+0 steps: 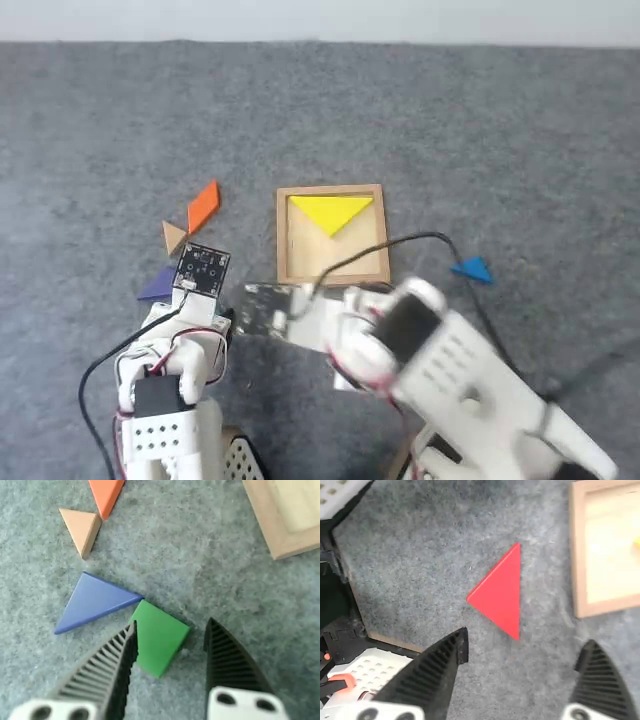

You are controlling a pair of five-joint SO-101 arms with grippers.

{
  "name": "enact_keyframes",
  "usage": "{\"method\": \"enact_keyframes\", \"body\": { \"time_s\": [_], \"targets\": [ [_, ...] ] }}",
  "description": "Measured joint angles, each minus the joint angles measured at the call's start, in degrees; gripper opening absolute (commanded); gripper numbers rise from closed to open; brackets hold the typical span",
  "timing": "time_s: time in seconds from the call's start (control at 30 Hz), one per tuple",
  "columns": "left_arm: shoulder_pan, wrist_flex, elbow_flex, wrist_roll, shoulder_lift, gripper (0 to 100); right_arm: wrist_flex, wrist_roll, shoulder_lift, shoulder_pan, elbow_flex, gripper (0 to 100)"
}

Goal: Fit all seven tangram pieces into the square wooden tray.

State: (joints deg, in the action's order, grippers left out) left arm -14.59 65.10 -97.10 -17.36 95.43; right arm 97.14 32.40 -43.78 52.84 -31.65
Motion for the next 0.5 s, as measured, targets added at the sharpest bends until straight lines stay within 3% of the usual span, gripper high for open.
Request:
{"method": "enact_keyframes", "body": {
  "time_s": [0.1, 0.5],
  "targets": [
    [0.0, 0.0, 0.0, 0.0, 0.0, 20, 1.7, 0.0, -9.2, -0.6, 0.0, 0.6],
    [0.0, 0.0, 0.0, 0.0, 0.0, 20, 3.5, 0.0, -27.9, -20.7, -0.6, 0.9]
  ]
}}
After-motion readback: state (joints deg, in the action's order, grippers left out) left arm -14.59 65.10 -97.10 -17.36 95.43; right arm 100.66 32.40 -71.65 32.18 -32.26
